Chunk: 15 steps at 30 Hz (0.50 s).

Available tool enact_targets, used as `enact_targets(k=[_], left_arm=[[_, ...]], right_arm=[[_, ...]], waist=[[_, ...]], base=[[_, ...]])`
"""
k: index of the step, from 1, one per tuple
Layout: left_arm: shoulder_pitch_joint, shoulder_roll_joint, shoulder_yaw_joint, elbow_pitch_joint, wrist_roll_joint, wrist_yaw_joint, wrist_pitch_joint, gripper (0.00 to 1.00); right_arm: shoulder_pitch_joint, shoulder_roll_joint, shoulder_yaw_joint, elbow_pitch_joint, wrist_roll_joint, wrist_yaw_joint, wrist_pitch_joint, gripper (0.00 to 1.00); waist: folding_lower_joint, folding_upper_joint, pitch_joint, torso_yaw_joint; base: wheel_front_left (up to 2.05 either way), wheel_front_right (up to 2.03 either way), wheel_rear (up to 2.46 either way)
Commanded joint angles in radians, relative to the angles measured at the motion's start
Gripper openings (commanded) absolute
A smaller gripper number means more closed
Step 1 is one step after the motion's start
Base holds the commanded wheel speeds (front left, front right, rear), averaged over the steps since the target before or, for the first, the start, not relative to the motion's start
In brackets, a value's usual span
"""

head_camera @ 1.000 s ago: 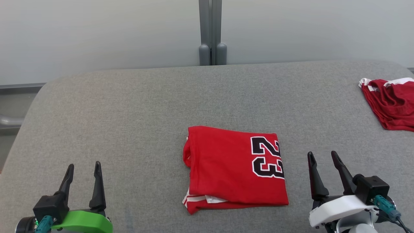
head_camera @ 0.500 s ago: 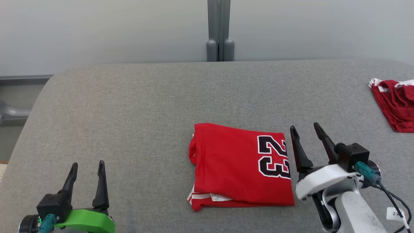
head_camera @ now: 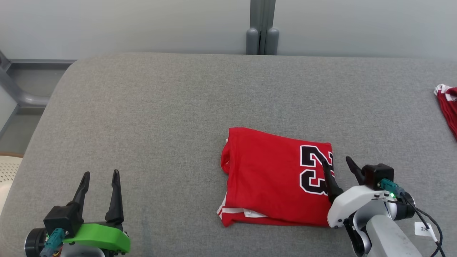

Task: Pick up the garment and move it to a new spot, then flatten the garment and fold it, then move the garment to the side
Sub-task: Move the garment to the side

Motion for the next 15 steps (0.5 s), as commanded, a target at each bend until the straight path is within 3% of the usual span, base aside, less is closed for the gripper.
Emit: enact_targets(k=[1,14,15], left_arm=[[-0.019,0.006,-0.001,0.005,-0.004,-0.003,-0.002,1.0],[-0.057,0.001,-0.009,0.029,-0.014,-0.009,-0.009,1.0],[-0.06,0.0,-0.009,0.03,-0.015,-0.009,-0.008,1.0]], right_arm=[[-0.015,0.0,-0.002,0.025,0.005,-0.002,-0.008,1.0],[-0.083,0.01,0.049,0.313,0.044,-0.001,-0.033,1.0],[-0.086,0.011,0.064,0.327,0.052,-0.001,-0.033,0.35]], waist=[[0.0,-0.0001,0.008,0.008],[0.0,-0.0001,0.051,0.026],[0.0,-0.0001,0.054,0.027]], base=[[0.0,0.0,0.0],[0.0,0.0,0.0],[0.0,0.0,0.0]])
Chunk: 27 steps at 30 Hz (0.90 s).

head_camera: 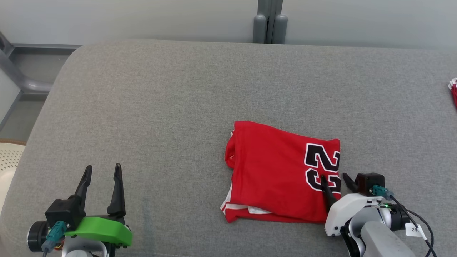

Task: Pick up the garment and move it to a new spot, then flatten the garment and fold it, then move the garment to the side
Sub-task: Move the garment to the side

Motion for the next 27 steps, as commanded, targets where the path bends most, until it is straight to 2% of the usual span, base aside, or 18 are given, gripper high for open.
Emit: enact_targets(k=[1,8,13,19,27], left_arm=[[-0.021,-0.001,0.001,0.001,-0.006,-0.004,-0.004,1.0],[-0.035,-0.008,0.007,-0.008,-0.01,-0.006,-0.005,1.0],[-0.067,-0.011,-0.002,-0.029,-0.012,-0.011,-0.004,1.0],[-0.129,-0.002,-0.001,-0.061,-0.026,-0.018,-0.004,1.0],[-0.188,0.055,0.005,-0.107,-0.03,-0.023,-0.004,1.0]], right_arm=[[0.003,0.006,0.02,0.028,0.018,0.0,0.008,0.0],[-0.084,0.001,0.074,0.042,0.065,-0.001,0.0,0.0],[-0.189,-0.054,0.098,0.031,0.038,-0.001,-0.003,0.0],[-0.342,-0.157,0.139,-0.004,0.013,-0.001,0.028,0.0],[-0.479,-0.309,0.127,-0.091,-0.003,-0.001,0.065,0.0]], waist=[[0.0,0.0,0.004,0.003],[0.0,0.0,0.036,-0.011],[0.0,0.0,0.103,-0.033],[0.0,0.0,0.228,-0.097],[0.0,0.0,0.361,-0.223]], base=[[0.0,0.0,0.0],[0.0,0.0,0.0],[0.0,0.0,0.0],[0.0,0.0,0.0],[0.0,0.0,0.0]])
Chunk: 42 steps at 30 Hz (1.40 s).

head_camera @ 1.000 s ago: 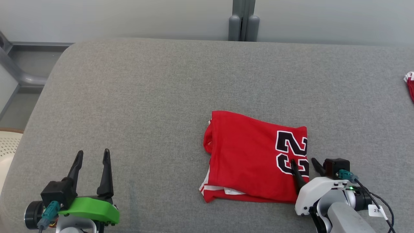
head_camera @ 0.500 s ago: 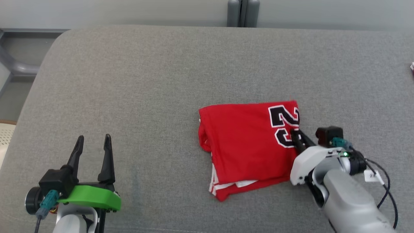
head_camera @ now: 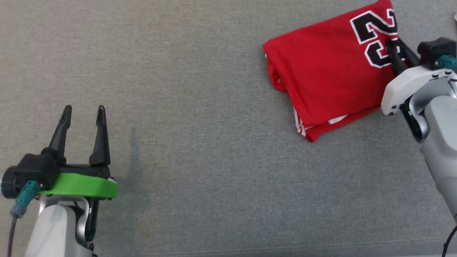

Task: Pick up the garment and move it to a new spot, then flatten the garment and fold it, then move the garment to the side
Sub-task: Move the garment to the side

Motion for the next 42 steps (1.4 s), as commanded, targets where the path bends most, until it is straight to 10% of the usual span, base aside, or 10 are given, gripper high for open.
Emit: enact_targets(k=[1,13,31,36,37,42], left_arm=[[-0.016,0.022,0.01,-0.013,-0.012,-0.002,-0.002,1.0],[0.001,0.137,0.021,-0.164,0.001,-0.002,0.035,1.0],[0.032,0.193,0.026,-0.329,-0.015,0.007,0.115,1.0],[0.035,0.196,0.027,-0.332,-0.018,0.01,0.112,1.0],[0.034,0.196,0.027,-0.331,-0.017,0.012,0.112,1.0],[0.033,0.19,0.025,-0.312,-0.023,0.016,0.103,1.0]], right_arm=[[-0.028,-0.026,-0.005,-0.021,-0.009,-0.002,0.009,0.0],[-0.155,-0.214,-0.055,-0.163,-0.004,-0.002,0.129,0.0],[-0.298,-0.32,-0.145,-0.113,-0.086,-0.002,0.254,0.0],[-0.336,-0.335,-0.163,-0.065,-0.164,-0.002,0.266,0.48],[-0.341,-0.332,-0.174,-0.054,-0.173,-0.002,0.271,0.97],[-0.348,-0.29,-0.207,-0.043,-0.222,-0.002,0.228,1.0]], waist=[[-0.0002,0.0,0.11,-0.13],[-0.0002,0.0,0.214,-0.283],[-0.0002,0.0,0.282,-0.278],[-0.0002,0.0,0.287,-0.268],[-0.0002,0.0,0.286,-0.267],[-0.0002,0.0,0.266,-0.266]], base=[[0.0,0.0,0.0],[0.0,0.0,0.0],[0.0,0.0,0.0],[0.0,0.0,0.0],[0.0,0.0,0.0],[0.0,0.0,0.0]])
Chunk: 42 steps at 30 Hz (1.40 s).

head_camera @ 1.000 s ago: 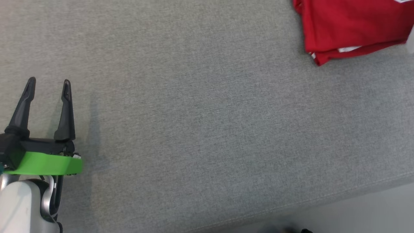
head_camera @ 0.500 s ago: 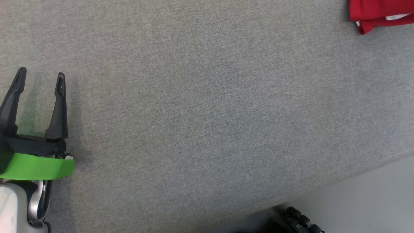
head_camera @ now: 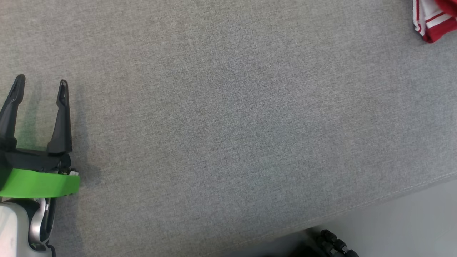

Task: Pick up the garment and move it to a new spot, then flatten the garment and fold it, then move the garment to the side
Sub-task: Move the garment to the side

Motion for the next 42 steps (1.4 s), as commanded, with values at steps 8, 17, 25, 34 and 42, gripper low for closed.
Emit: enact_targets(k=[8,17,25,34,42], left_arm=[[0.033,-0.025,-0.009,0.058,-0.011,0.021,-0.029,1.0],[0.091,-0.057,-0.003,0.134,-0.027,0.049,-0.06,1.0],[0.153,-0.082,0.005,0.182,-0.042,0.074,-0.075,1.0],[0.195,-0.102,0.004,0.211,-0.051,0.09,-0.087,1.0],[0.202,-0.12,-0.015,0.241,-0.052,0.095,-0.094,1.0]], right_arm=[[0.033,0.108,-0.018,-0.032,-0.003,-0.002,-0.156,1.0],[0.161,0.237,0.052,-0.109,0.054,-0.002,-0.283,1.0],[0.356,0.327,0.105,-0.237,0.122,-0.002,-0.307,1.0],[0.582,0.413,0.098,-0.406,0.164,-0.002,-0.308,1.0],[0.753,0.487,0.085,-0.477,0.183,-0.002,-0.308,1.0]], waist=[[-0.0001,-0.0001,-0.118,0.012],[-0.0001,-0.0001,-0.273,0.05],[-0.0001,-0.0001,-0.387,0.083],[-0.0001,-0.0001,-0.451,0.107],[-0.0001,-0.0001,-0.499,0.127]], base=[[0.0,0.0,0.0],[0.0,0.0,0.0],[0.0,0.0,0.0],[0.0,0.0,0.0],[0.0,0.0,0.0]])
